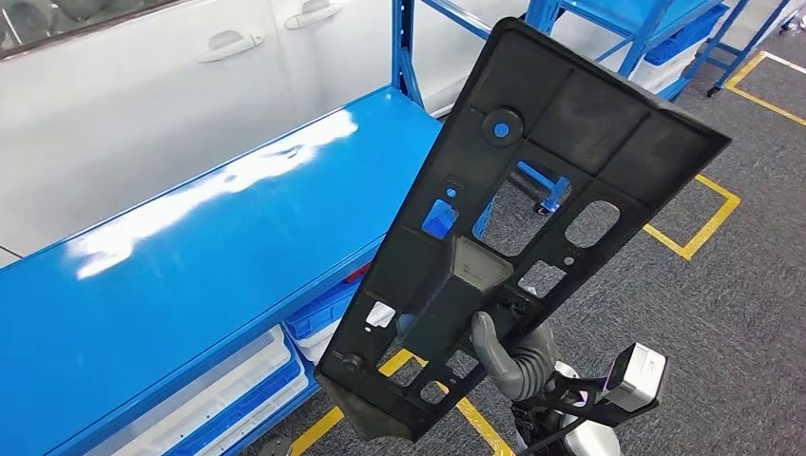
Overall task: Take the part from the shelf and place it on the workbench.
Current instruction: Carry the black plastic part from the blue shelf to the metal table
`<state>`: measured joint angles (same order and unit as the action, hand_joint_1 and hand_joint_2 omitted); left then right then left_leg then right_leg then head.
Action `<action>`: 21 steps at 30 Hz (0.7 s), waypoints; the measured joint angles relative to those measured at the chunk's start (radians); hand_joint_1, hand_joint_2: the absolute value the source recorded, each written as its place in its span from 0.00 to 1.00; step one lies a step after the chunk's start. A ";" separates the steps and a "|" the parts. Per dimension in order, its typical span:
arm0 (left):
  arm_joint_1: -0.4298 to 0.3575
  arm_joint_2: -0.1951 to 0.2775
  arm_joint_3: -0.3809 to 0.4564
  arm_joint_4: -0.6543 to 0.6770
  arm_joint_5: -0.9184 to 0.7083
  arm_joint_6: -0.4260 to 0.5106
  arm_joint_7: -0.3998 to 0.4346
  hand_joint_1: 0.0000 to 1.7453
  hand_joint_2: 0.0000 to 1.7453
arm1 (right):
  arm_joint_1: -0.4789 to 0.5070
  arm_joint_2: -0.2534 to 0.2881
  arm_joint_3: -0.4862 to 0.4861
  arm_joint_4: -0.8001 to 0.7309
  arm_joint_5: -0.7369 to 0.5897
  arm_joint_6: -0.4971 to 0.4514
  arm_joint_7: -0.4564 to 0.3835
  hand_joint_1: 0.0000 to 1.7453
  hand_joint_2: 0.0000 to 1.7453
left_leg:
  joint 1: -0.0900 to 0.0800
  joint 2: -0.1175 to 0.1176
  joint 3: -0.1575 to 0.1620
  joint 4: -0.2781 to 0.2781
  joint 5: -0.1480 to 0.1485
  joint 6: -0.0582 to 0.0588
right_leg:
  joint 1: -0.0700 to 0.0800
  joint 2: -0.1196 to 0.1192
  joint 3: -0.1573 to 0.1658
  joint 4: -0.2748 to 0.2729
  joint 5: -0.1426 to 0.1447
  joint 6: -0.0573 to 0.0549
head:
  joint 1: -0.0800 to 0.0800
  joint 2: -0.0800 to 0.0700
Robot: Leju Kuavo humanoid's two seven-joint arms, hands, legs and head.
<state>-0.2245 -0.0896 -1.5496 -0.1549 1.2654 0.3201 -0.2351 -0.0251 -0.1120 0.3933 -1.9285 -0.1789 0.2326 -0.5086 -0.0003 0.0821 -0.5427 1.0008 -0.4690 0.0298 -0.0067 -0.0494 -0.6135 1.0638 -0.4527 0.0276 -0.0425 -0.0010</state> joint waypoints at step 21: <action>-0.001 -0.011 0.000 0.000 -0.009 -0.035 -0.025 0.00 1.00 | 0.025 -0.030 -0.008 -0.027 -0.019 -0.005 -0.009 1.00 1.00 | 0.013 -0.118 -0.006 0.005 0.007 -0.007 | -0.008 0.160 0.000 -0.041 0.016 0.003 | 0.000 0.000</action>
<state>-0.2252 -0.1008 -1.5496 -0.1547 1.2560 0.2854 -0.2603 0.0003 -0.1420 0.3852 -1.9552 -0.1980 0.2278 -0.5179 0.0132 -0.0356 -0.5488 1.0056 -0.4624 0.0228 -0.0142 0.1101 -0.6131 1.0227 -0.4365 0.0307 -0.0425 -0.0011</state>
